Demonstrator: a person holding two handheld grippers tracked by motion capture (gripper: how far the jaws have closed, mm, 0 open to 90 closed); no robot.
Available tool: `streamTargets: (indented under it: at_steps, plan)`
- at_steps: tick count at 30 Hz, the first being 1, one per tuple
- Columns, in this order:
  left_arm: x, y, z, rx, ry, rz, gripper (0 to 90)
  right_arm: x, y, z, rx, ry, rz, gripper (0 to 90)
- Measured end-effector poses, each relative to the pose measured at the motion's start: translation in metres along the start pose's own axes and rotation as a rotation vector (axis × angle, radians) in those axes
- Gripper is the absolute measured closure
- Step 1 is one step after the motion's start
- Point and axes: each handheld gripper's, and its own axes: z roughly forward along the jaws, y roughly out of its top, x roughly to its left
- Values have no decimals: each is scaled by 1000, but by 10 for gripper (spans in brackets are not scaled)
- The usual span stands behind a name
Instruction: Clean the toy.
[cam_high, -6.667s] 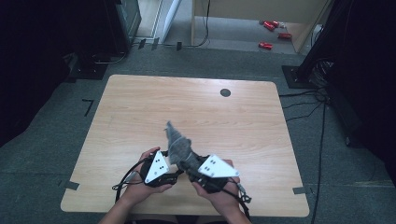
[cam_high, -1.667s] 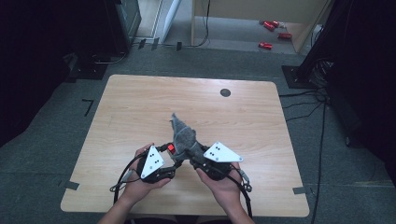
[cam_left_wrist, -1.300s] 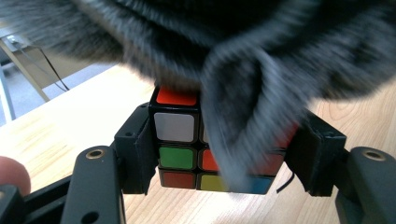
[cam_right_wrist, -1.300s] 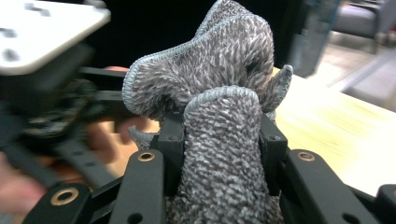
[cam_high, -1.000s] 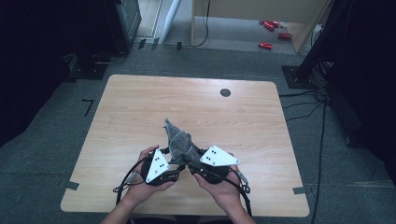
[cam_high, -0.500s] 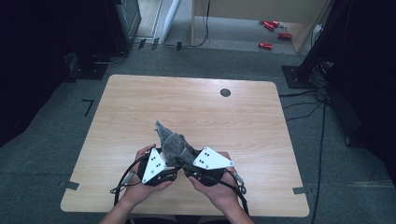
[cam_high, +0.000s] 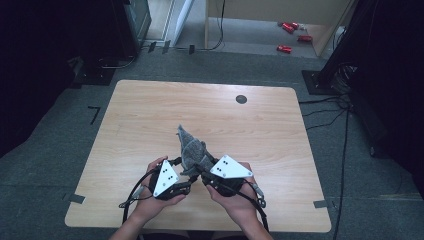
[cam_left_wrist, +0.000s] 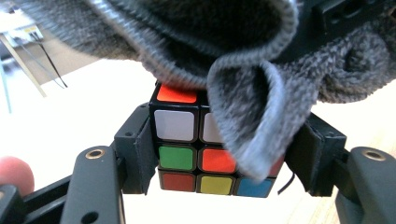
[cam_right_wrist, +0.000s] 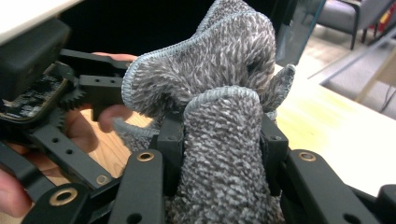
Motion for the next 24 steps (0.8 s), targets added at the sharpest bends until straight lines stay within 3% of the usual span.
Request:
streamTargets:
  at_steps: [3, 5, 7, 9, 11, 12, 14, 16, 19, 20, 22, 24]
  plan:
    - [1, -2, 2, 8, -15, -30, 345, 9, 0, 2, 10, 30, -26, 629]
    - [1, -3, 3, 14, -30, -48, 345, 17, 0, 5, 9, 96, -31, 624]
    - [-2, -2, 5, 19, -24, -41, 345, 18, 0, 6, 18, 73, -54, 625]
    - [-2, -2, 5, 18, -25, -32, 345, 10, -1, 6, 12, 63, -30, 625]
    - [-1, -2, 4, 16, -28, -36, 344, -2, -4, 2, 17, -10, 11, 628]
    - [0, -3, 4, 16, -30, -38, 344, -6, -6, 1, 16, -23, 32, 629]
    - [1, -4, 5, 24, -34, -39, 344, -6, -7, 1, 25, -29, 39, 630]
    - [1, -5, 7, 36, -33, -40, 344, 2, -6, 4, 38, -27, -2, 629]
    - [0, -6, 7, 39, -32, -43, 344, 16, -5, 8, 33, 28, -43, 625]
    - [0, -6, 7, 38, -31, -45, 344, 18, -5, 9, 35, 27, -62, 625]
    - [-1, -5, 7, 31, -39, -51, 345, 13, -5, 8, 31, 25, -48, 625]
    - [-4, -4, 8, 32, -40, -43, 344, 1, -7, 5, 25, -10, -5, 626]
